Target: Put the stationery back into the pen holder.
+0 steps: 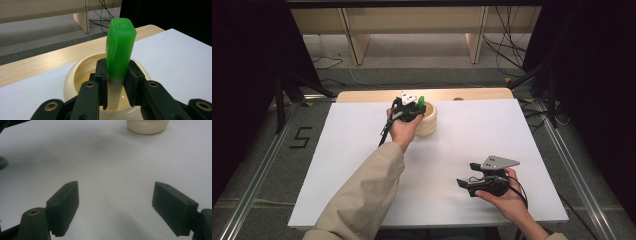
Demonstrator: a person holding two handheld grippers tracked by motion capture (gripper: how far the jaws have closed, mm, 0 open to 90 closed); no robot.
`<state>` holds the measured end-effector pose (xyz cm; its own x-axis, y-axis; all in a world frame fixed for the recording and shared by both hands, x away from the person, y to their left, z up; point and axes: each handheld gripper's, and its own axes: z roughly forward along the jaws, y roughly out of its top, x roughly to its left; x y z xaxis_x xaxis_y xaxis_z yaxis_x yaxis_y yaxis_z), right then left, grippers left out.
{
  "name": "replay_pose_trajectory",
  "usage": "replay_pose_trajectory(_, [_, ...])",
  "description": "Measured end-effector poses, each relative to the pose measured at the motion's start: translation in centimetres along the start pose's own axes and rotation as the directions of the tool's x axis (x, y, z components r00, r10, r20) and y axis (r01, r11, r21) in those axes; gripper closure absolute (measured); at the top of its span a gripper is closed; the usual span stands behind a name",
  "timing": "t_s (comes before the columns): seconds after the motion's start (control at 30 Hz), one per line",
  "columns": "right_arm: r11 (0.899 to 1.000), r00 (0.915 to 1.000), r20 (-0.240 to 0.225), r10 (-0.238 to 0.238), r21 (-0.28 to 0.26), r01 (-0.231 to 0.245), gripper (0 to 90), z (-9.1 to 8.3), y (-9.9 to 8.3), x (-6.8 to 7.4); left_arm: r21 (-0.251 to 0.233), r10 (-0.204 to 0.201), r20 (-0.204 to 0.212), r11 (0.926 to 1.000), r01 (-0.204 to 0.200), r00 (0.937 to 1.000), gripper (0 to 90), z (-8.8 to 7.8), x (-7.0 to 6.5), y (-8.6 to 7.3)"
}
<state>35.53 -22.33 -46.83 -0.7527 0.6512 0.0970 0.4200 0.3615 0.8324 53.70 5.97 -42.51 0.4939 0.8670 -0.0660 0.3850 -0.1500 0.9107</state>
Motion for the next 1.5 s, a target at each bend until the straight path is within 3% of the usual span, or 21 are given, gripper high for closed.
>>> replay_pose_trajectory(0.27, [1.000,1.0000,-0.001,-0.002,0.001,0.002,22.3,0.0,0.0,0.0,-0.003,-0.013,-0.004,0.9999,0.013,0.9999,71.9,0.1,0.0,-0.1])
replay_pose_trajectory(0.4, [1.000,1.0000,-0.001,-0.001,-0.003,0.001,22.2,0.0,0.0,0.0,-0.011,-0.027,-0.020,0.9996,0.027,0.9994,51.7,-0.5,0.1,0.3])
replay_pose_trajectory(0.53, [1.000,1.0000,0.000,0.001,0.001,-0.001,22.2,-0.1,0.0,0.0,-0.008,-0.041,-0.024,0.9991,0.041,0.9989,29.7,-2.4,0.3,0.9])
replay_pose_trajectory(0.63, [1.000,1.0000,0.001,0.001,-0.001,-0.001,22.2,-0.1,0.0,-0.1,-0.016,-0.017,-0.014,0.9997,0.017,0.9998,20.6,-4.3,0.5,0.9])
replay_pose_trajectory(0.83, [1.000,1.0000,0.005,0.003,-0.002,-0.003,22.1,-0.1,0.0,0.0,0.001,0.047,0.014,0.9989,-0.047,0.9988,18.5,-8.2,0.9,-0.2])
replay_pose_trajectory(1.0, [1.000,0.9999,0.008,0.007,0.001,-0.007,22.0,-0.1,0.0,-0.1,0.000,0.066,0.019,0.9978,-0.066,0.9977,17.0,-10.7,1.0,-1.4])
replay_pose_trajectory(1.33, [1.000,1.0000,0.009,0.004,0.000,-0.004,21.9,-0.1,0.0,-0.1,0.024,0.083,0.048,0.9961,-0.084,0.9954,17.3,-13.5,1.0,-3.8])
replay_pose_trajectory(1.5, [1.000,0.9999,0.008,0.008,-0.001,-0.008,21.8,-0.1,0.0,-0.1,0.029,0.122,0.049,0.9919,-0.124,0.9913,17.3,-14.6,0.8,-4.8])
